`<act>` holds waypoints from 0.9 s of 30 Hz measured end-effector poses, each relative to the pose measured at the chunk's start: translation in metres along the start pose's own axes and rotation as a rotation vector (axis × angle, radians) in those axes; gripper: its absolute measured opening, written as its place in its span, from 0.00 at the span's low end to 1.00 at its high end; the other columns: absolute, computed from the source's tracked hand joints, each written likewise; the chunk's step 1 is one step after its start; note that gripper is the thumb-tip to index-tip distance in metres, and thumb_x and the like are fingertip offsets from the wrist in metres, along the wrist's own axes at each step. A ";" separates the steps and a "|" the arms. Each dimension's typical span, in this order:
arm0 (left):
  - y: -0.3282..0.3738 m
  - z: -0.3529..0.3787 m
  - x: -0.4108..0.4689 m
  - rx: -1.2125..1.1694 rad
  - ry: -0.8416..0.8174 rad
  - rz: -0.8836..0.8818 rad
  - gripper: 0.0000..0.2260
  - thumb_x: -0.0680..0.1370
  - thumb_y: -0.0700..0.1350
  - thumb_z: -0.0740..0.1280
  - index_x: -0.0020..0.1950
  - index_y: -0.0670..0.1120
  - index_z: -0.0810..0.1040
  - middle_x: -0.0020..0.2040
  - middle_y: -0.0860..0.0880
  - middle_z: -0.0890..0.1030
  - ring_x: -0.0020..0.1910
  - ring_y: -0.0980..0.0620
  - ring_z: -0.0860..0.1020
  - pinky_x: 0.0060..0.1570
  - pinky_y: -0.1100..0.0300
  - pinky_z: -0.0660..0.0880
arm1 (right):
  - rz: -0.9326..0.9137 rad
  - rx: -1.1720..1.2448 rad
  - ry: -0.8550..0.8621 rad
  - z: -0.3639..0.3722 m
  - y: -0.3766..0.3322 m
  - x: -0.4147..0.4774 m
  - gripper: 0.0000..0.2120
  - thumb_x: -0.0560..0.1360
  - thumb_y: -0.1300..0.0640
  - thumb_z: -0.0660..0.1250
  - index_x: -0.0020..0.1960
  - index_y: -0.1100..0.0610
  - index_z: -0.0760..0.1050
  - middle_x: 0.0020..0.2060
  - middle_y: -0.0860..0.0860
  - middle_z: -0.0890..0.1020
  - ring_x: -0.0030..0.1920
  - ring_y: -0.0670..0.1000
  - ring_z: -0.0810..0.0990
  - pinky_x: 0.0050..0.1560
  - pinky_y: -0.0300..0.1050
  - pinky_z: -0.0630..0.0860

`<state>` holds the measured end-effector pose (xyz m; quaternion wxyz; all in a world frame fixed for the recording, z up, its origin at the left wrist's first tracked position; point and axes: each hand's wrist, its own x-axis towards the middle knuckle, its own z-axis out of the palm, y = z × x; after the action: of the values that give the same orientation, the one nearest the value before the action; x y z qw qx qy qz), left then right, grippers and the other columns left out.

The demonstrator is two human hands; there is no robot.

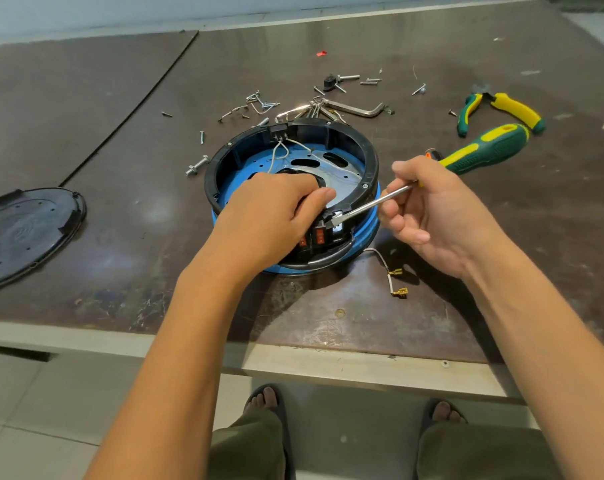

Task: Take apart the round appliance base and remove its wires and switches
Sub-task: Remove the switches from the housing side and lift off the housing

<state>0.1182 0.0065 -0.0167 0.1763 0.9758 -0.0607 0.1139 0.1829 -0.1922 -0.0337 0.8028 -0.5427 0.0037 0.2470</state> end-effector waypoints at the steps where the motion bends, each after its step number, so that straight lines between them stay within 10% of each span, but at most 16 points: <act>1: 0.000 0.000 0.000 0.004 0.008 0.004 0.20 0.83 0.56 0.56 0.41 0.45 0.76 0.32 0.49 0.76 0.32 0.51 0.74 0.36 0.46 0.74 | 0.010 0.016 0.016 0.001 0.001 0.000 0.17 0.81 0.55 0.62 0.34 0.58 0.72 0.25 0.55 0.75 0.21 0.48 0.70 0.14 0.33 0.58; 27: -0.001 0.006 -0.001 0.068 0.086 0.022 0.20 0.83 0.59 0.55 0.36 0.49 0.71 0.28 0.52 0.71 0.29 0.55 0.70 0.29 0.57 0.65 | -0.337 -0.358 -0.391 -0.024 -0.004 -0.011 0.07 0.73 0.63 0.74 0.37 0.57 0.79 0.34 0.62 0.82 0.33 0.57 0.81 0.28 0.43 0.76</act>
<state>0.1186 0.0055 -0.0228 0.1441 0.9748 -0.0596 0.1598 0.1813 -0.2187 -0.0368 0.7096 -0.6105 -0.2845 0.2070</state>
